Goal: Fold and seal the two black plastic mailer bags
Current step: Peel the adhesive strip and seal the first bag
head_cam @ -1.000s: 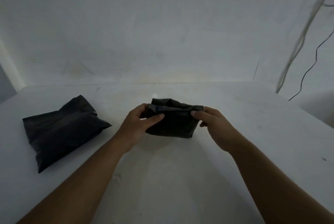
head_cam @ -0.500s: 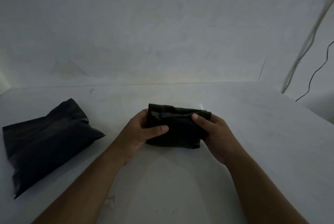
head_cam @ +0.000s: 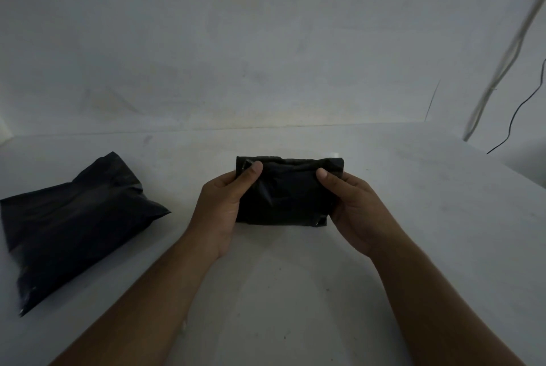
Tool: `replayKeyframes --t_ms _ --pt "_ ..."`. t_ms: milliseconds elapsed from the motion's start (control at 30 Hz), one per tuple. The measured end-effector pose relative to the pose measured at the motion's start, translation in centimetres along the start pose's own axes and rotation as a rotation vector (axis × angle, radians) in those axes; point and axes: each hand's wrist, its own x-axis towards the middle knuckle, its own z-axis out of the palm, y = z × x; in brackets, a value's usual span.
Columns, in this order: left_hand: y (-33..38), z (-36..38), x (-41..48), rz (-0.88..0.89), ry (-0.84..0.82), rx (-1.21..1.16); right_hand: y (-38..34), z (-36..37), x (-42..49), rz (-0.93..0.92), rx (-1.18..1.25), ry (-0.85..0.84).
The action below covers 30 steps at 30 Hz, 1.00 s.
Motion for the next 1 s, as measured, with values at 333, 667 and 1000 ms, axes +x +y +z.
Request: replayKeyframes --t_ms 333,667,1000 --pt "0.2 0.7 -0.5 0.125 -0.061 0.148 -0.2 0.5 0.0 0.015 0.04 -0.009" --pt "-0.1 0.6 0.0 -0.019 -0.033 -0.018 -0.2 -0.2 0.3 -0.008 -0.073 0.022" --pt "1.0 0.3 0.0 -0.204 -0.2 -0.102 -0.3 -0.2 0.4 0.1 -0.071 0.043"
